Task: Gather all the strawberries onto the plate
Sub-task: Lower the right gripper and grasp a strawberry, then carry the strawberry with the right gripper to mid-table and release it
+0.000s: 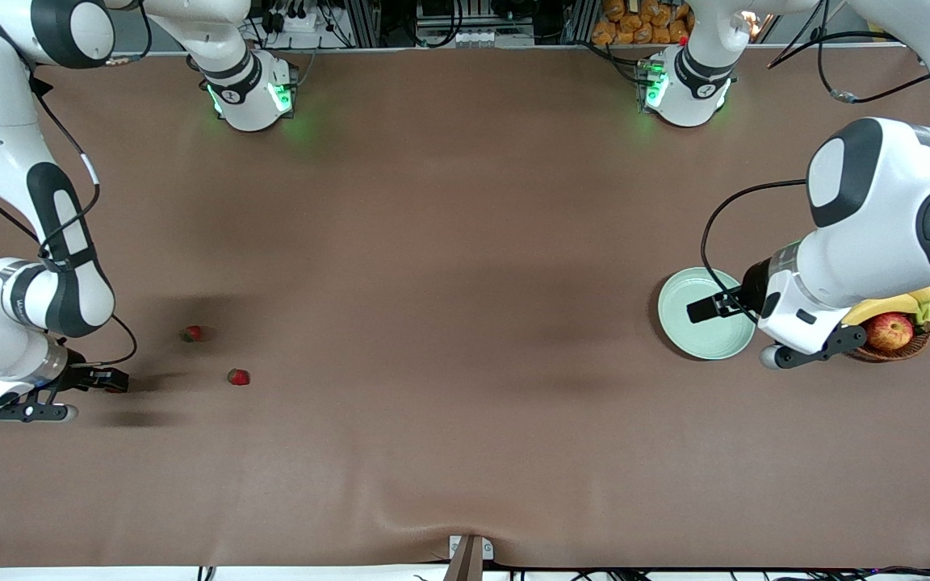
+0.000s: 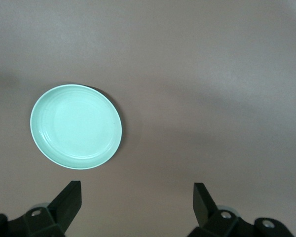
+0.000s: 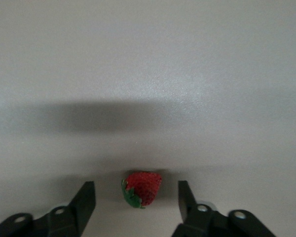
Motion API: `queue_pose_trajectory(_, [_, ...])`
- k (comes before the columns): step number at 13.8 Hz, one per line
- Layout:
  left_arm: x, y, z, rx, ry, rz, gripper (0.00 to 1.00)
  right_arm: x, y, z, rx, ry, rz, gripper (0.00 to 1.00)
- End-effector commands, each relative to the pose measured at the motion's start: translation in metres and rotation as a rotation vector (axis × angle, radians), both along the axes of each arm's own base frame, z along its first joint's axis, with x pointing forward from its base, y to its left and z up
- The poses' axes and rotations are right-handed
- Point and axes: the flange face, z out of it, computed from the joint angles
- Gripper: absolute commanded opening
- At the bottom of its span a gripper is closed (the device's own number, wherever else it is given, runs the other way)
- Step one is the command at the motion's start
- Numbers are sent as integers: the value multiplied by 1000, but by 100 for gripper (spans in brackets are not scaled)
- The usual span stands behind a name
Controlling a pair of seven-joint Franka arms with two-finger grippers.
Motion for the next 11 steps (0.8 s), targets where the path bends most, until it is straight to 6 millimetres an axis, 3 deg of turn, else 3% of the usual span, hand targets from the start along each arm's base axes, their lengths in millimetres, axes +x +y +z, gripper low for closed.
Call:
queue_pose_trajectory(1, [-1, -11, 2, 5, -6, 53, 100, 1, -6, -6, 13, -5, 19, 69])
queue_pose_trajectory(4, [-2, -27, 0, -5, -34, 83, 100, -1, -6, -10, 13, 3, 20, 61])
queue_pose_trajectory(6, [-4, -43, 0, -7, -38, 116, 100, -1, -6, -12, 14, 5, 20, 47])
queue_pose_trajectory(8, [-3, -44, -1, -14, -38, 153, 100, -2, -6, -14, 14, 8, 24, 35])
queue_pose_trajectory(10, [-5, -44, -5, -10, -29, 156, 100, -3, -5, -15, 15, 11, 27, 30])
queue_pose_trajectory(11, [-5, -44, -7, -9, -26, 156, 100, -3, -5, -15, 15, 11, 34, 21])
